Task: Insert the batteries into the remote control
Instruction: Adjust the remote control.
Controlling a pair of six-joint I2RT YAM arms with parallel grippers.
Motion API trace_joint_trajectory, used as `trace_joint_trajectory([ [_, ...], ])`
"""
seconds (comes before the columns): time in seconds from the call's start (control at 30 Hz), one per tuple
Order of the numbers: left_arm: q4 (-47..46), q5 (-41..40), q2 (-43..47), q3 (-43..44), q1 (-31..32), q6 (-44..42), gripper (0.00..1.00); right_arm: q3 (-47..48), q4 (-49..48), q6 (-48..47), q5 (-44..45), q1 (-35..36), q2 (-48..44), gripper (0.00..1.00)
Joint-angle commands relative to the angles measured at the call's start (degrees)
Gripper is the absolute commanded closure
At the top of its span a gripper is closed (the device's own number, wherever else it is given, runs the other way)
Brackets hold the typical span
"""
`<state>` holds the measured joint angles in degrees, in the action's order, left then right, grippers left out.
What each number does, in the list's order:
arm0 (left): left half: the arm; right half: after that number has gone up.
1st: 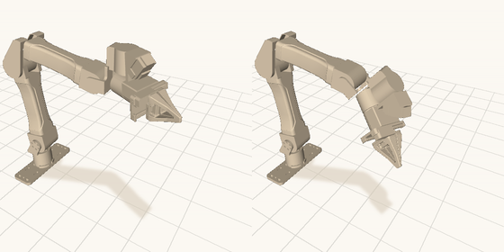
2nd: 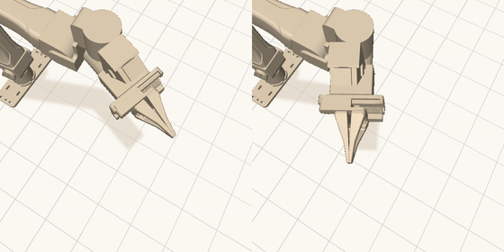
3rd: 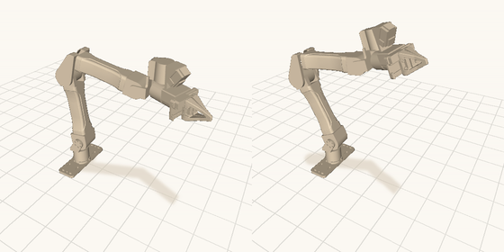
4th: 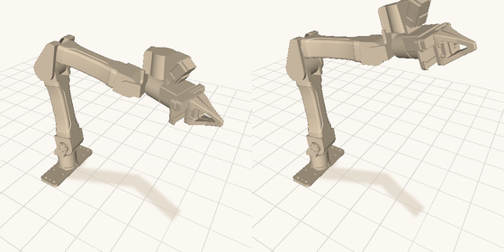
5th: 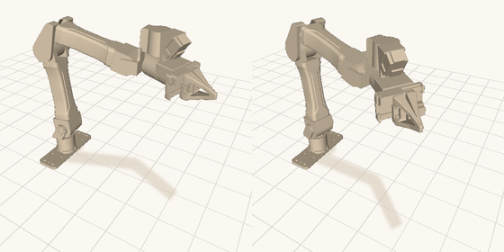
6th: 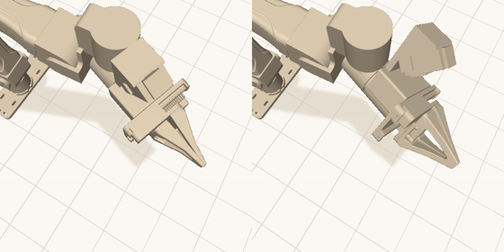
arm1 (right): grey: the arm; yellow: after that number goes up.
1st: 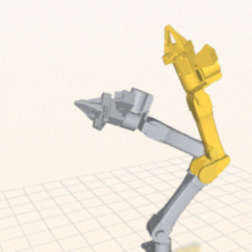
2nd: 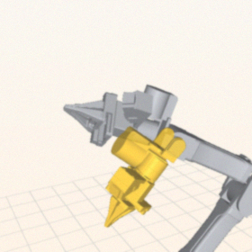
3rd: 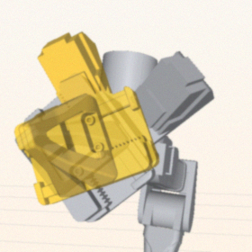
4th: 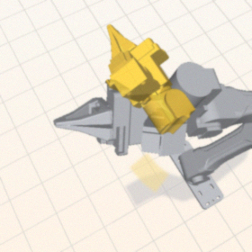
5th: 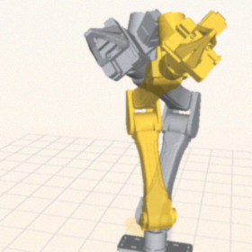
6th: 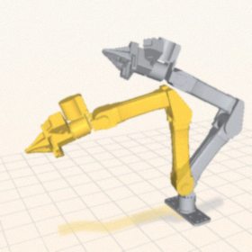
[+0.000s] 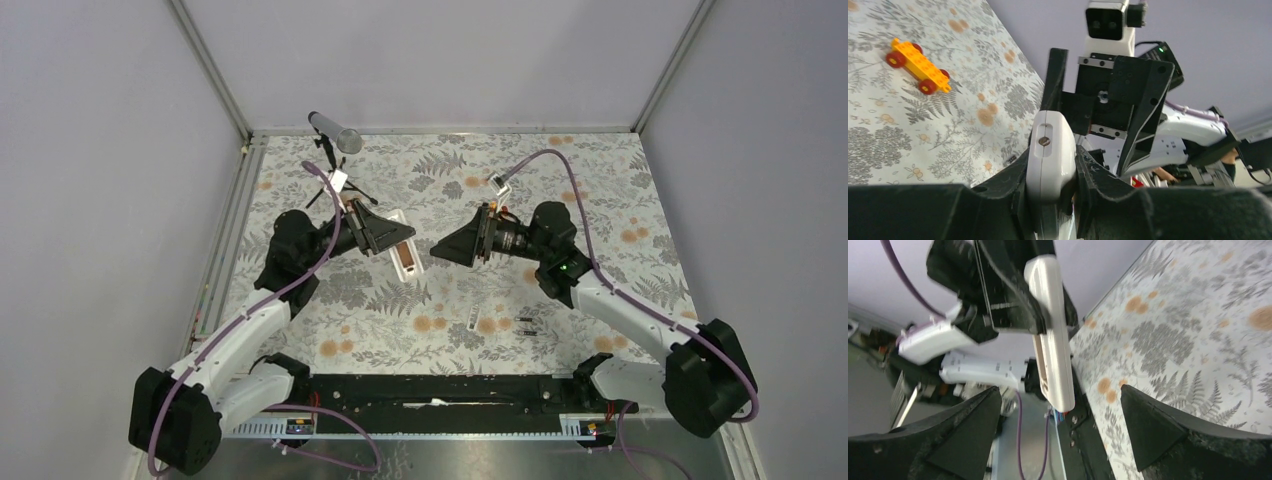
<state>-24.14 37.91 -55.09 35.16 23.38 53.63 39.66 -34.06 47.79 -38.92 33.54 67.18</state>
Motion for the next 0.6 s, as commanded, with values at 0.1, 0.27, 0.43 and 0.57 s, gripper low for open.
trace_joint_trajectory([
  [0.1,-10.8,11.9,-3.8,3.3,-0.3,4.6,1.00,2.3,-7.7,-0.9,-12.1,2.6,6.9,0.02],
  [0.27,-13.1,10.0,-4.2,2.2,-0.2,6.1,1.00,4.0,-12.7,1.3,-10.6,7.1,10.3,0.02],
  [0.43,-17.5,9.3,-4.7,1.1,0.1,8.5,1.00,2.4,-25.4,12.5,-7.4,7.9,15.6,0.26],
  [0.57,-17.1,9.3,-3.5,0.6,0.1,8.5,0.88,1.5,-31.9,17.8,-5.4,7.8,18.1,0.68],
])
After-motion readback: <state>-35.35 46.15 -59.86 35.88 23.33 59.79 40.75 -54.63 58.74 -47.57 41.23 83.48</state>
